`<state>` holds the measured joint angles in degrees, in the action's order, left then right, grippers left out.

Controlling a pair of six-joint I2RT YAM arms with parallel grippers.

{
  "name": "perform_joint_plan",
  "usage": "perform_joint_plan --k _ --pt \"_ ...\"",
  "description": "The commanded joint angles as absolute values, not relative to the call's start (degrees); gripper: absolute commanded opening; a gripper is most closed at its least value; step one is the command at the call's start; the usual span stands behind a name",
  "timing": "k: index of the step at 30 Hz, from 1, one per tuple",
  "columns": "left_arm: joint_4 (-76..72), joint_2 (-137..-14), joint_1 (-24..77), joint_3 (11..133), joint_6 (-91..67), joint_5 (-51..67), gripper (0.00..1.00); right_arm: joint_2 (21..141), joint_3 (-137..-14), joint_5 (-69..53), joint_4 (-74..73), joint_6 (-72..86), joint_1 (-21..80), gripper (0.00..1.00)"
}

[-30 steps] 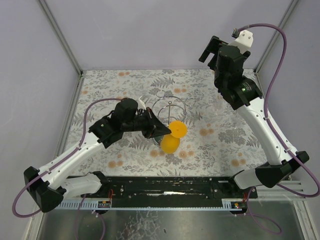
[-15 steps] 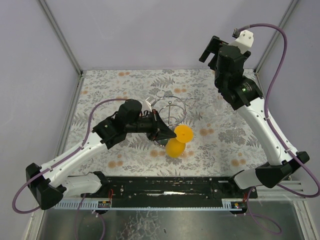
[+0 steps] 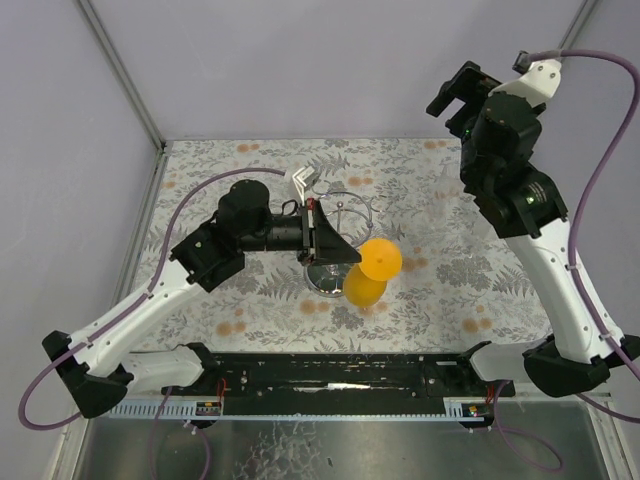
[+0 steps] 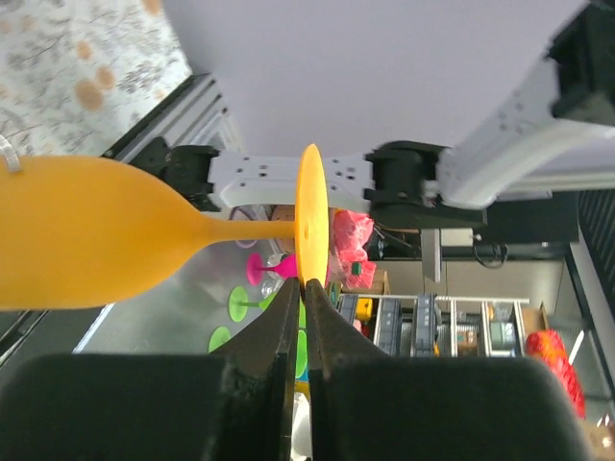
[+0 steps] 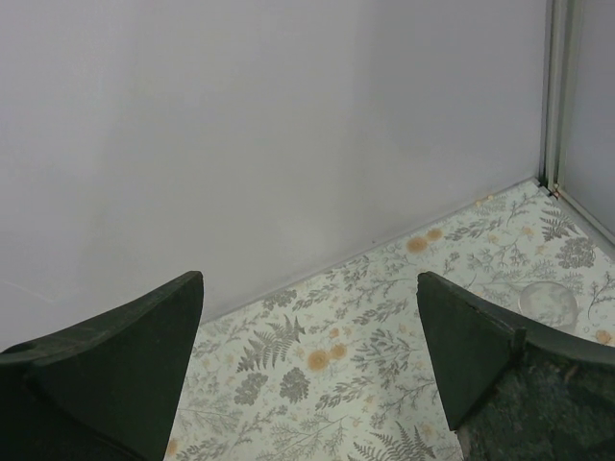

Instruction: Take the wine glass off the wine glass rack

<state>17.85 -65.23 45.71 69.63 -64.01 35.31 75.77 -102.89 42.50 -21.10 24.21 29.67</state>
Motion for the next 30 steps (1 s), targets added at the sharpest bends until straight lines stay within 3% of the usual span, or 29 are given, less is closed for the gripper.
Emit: perform_joint_plan --k 1,12,20,25,30 --pt "9.2 -65.8 45.8 74.5 -60.3 40.8 0.00 74.4 -108.1 44.6 -21.1 21.8 29.7 0.99" --pt "0.9 -69.8 45.8 84.8 -58.3 47.5 0.00 75.9 -114.7 44.8 -23.3 19.9 29.7 0.99" --pt "10.3 -73.4 45.8 95.4 -28.8 49.4 0.00 80.6 -124.7 44.4 -35.0 23.8 29.7 0.99" --pt "17.3 -73.4 46.1 95.7 -9.5 48.7 0.00 85.7 -134.5 41.9 -46.3 28.5 29.4 0.99" --pt "21.8 -73.3 47.6 93.2 8.9 44.9 0.00 85.6 -134.4 38.8 -50.6 32.8 28.8 0.99"
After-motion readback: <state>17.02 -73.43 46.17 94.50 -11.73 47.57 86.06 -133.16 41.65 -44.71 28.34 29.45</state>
